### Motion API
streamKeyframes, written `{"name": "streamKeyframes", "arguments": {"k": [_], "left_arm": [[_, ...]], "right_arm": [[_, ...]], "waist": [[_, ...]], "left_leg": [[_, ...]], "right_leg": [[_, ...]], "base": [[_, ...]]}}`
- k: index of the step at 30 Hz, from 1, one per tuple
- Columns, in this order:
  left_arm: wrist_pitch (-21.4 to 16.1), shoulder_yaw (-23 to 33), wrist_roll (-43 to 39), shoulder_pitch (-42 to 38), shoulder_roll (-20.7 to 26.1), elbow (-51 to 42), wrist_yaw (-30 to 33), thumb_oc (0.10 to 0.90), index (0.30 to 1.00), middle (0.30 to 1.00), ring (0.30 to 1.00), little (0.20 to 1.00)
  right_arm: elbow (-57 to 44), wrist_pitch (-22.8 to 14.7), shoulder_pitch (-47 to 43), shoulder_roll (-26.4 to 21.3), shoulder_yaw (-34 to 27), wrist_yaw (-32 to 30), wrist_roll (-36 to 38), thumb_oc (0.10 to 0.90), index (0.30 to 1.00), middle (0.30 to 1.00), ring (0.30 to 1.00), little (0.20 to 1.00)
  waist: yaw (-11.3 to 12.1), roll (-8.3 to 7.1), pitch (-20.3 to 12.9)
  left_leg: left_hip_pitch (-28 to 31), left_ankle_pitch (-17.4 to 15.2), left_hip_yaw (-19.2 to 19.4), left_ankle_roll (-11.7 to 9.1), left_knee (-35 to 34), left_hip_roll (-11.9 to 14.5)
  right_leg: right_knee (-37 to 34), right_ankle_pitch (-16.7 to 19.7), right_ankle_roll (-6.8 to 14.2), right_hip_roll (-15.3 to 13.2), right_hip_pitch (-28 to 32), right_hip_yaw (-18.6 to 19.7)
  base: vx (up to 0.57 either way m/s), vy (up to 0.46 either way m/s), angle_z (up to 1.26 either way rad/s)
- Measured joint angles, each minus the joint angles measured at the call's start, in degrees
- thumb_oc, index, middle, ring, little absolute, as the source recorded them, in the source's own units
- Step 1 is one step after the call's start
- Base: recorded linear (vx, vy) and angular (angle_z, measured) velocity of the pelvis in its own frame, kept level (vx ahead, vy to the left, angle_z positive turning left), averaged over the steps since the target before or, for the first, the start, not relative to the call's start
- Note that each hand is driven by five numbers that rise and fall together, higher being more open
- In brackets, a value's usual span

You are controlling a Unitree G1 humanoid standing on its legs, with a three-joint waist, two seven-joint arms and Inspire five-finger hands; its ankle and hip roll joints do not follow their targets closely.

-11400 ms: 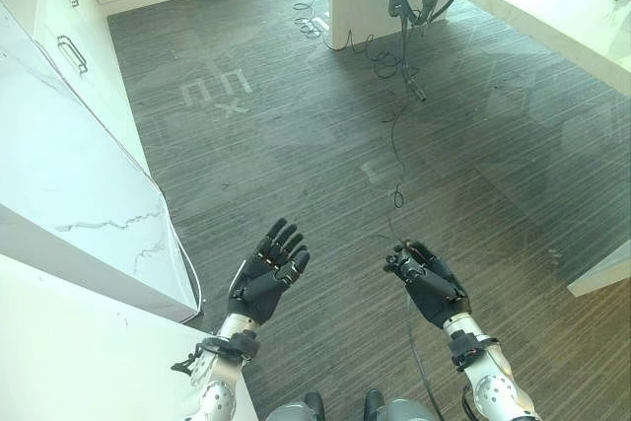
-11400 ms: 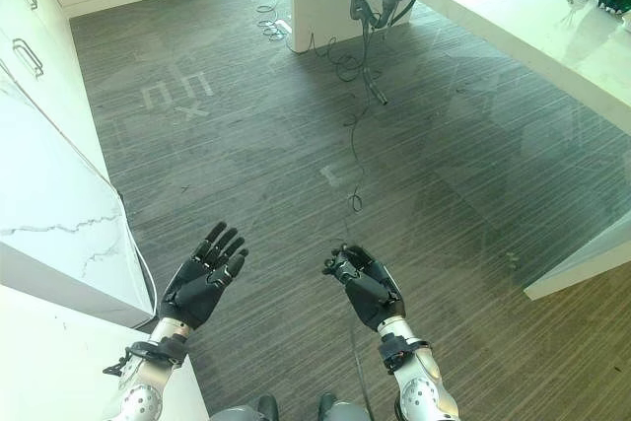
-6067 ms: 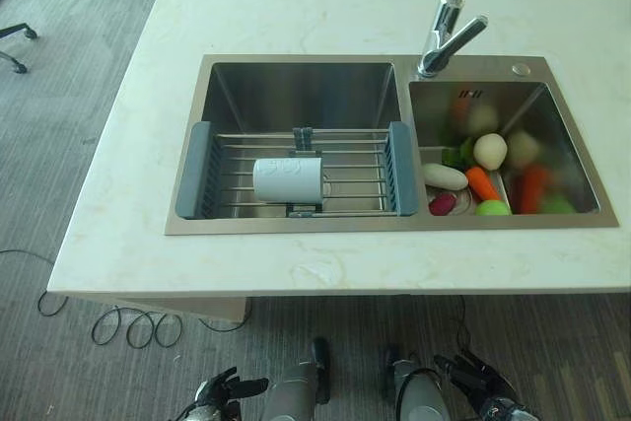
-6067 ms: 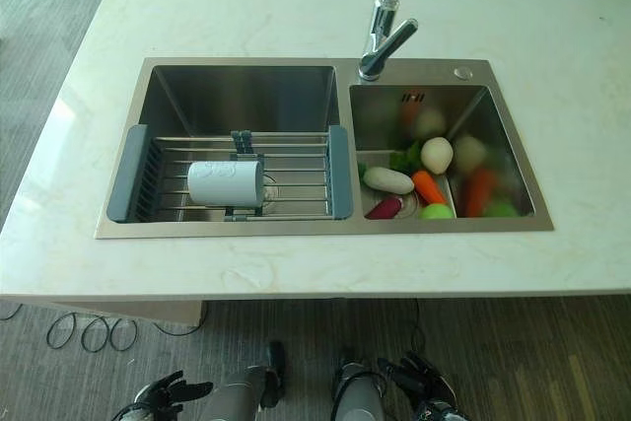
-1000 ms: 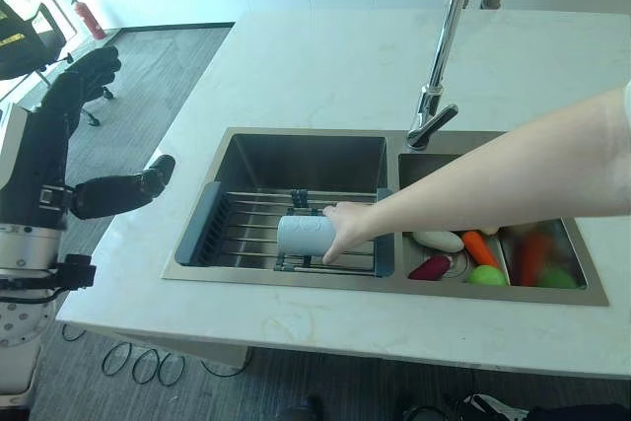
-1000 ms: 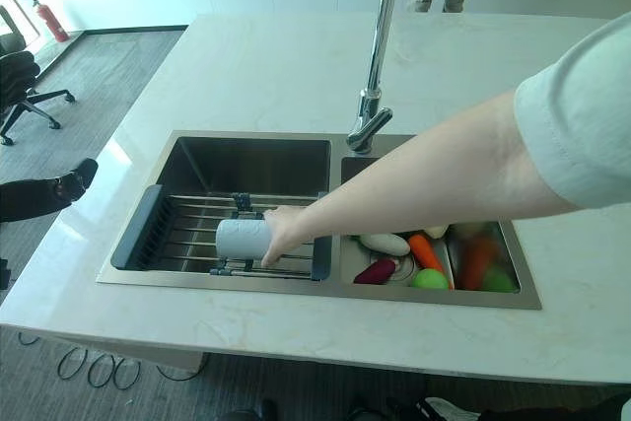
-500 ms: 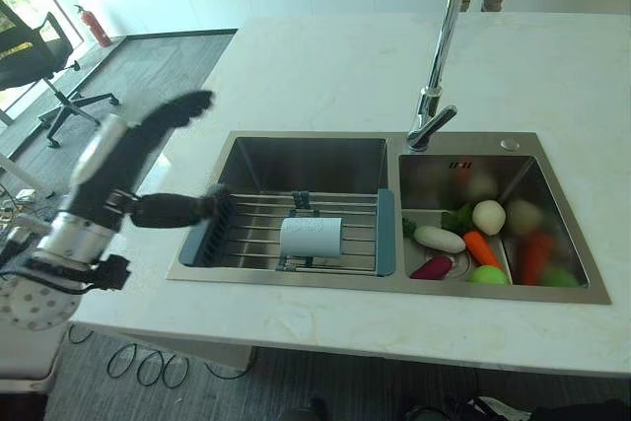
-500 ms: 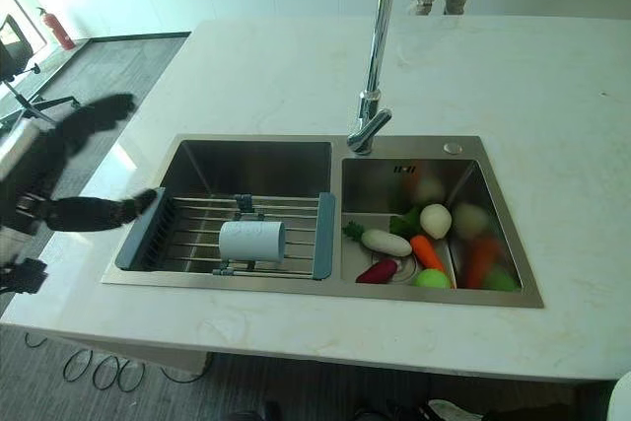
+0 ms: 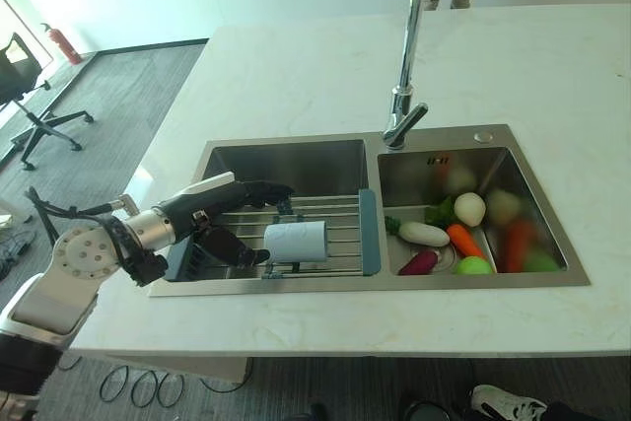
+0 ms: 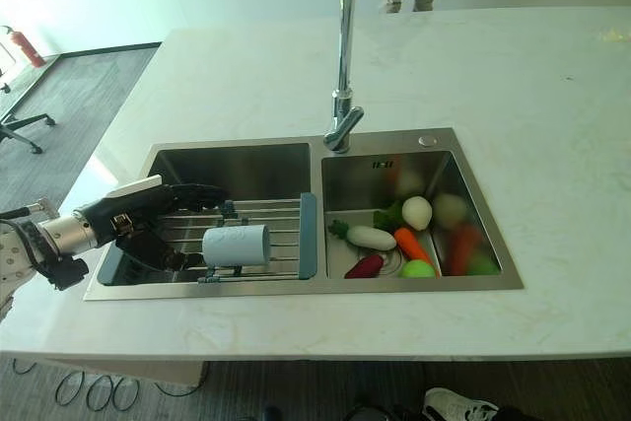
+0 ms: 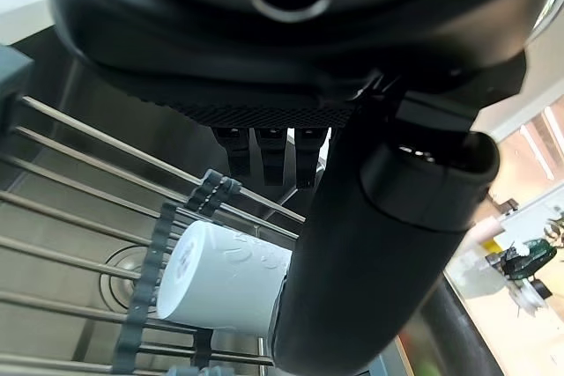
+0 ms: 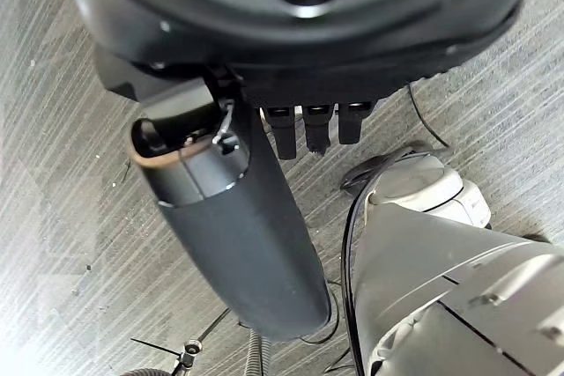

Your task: Place the dishes in the dishwasher.

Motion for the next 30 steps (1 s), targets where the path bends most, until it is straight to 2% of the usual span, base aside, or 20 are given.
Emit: {"name": "streamKeyframes", "arguments": {"k": [3, 5, 11, 12, 21, 30], "left_arm": [[0.1, -5.0, 2.5, -4.9, 0.8, 3.3, -0.9, 0.800, 0.900, 0.900, 0.900, 0.900], [0.1, -7.4, 3.1, -7.1, 0.9, 4.6, -0.9, 0.800, 0.900, 0.900, 0.900, 0.900], [-0.3, -9.1, 4.6, -9.0, 0.9, 6.7, -0.8, 0.800, 0.900, 0.900, 0.900, 0.900], [-0.3, -10.7, 4.8, -10.7, 0.9, 8.3, -0.8, 0.800, 0.900, 0.900, 0.900, 0.900], [-0.3, -14.1, 6.4, -12.7, 0.8, 10.1, -1.2, 0.800, 0.900, 0.900, 0.900, 0.900], [0.5, -14.1, 6.8, -14.4, 0.8, 11.2, -3.9, 0.800, 0.900, 0.900, 0.900, 0.900]], "right_arm": [[0.0, 0.1, 0.0, 0.0, 0.1, 0.2, 0.1, 0.800, 0.900, 0.900, 0.900, 0.900], [-0.1, 0.1, 0.1, -0.1, 0.1, 0.1, 0.1, 0.800, 0.900, 0.900, 0.900, 0.900], [-0.2, 0.3, 0.8, -0.1, 0.2, 0.1, 0.2, 0.800, 0.900, 0.900, 0.900, 0.900], [-0.2, 0.3, 1.3, 0.0, 0.2, 0.1, 0.2, 0.800, 0.900, 0.900, 0.900, 0.900], [-1.2, 0.3, 1.2, 0.5, 0.2, 0.0, 0.6, 0.800, 0.900, 0.900, 0.900, 0.900], [-2.9, 0.3, 0.9, 0.5, 0.0, -0.3, 0.6, 0.800, 0.900, 0.900, 0.900, 0.900]], "waist": [[-1.8, 0.09, 0.0], [-1.9, 0.08, 0.0], [-4.2, -0.05, 0.1], [-4.5, -0.09, 0.1], [-5.2, -0.69, 1.5], [-5.3, -0.18, 3.1]], "left_leg": [[0.0, 0.0, 0.4, 0.0, -0.1, 0.0], [-0.1, 0.0, 1.1, 0.0, -0.1, 0.2], [-0.2, -0.1, 2.1, 0.0, -0.2, 0.4], [0.0, -0.1, 2.2, 0.0, -0.3, 0.4], [0.1, -0.1, 3.9, 0.0, -0.8, 0.5], [0.2, -0.1, 4.4, 0.0, -1.0, 0.4]], "right_leg": [[-0.1, 0.2, 0.0, 0.1, -0.3, 0.4], [-0.1, 0.4, 0.0, 0.3, -0.6, 1.1], [-0.6, 1.0, 0.0, 0.5, -1.1, 1.8], [-0.6, 1.0, 0.0, 0.5, -1.2, 1.9], [-0.7, 1.3, 0.0, 0.8, -2.3, 3.6], [-1.3, 1.7, 0.1, 0.9, -2.3, 4.0]], "base": [[0.00, -0.010, -0.10], [-0.01, -0.001, -0.16], [0.00, -0.003, -0.09], [0.01, -0.008, -0.04], [0.01, 0.000, -0.09], [0.00, 0.002, -0.02]]}}
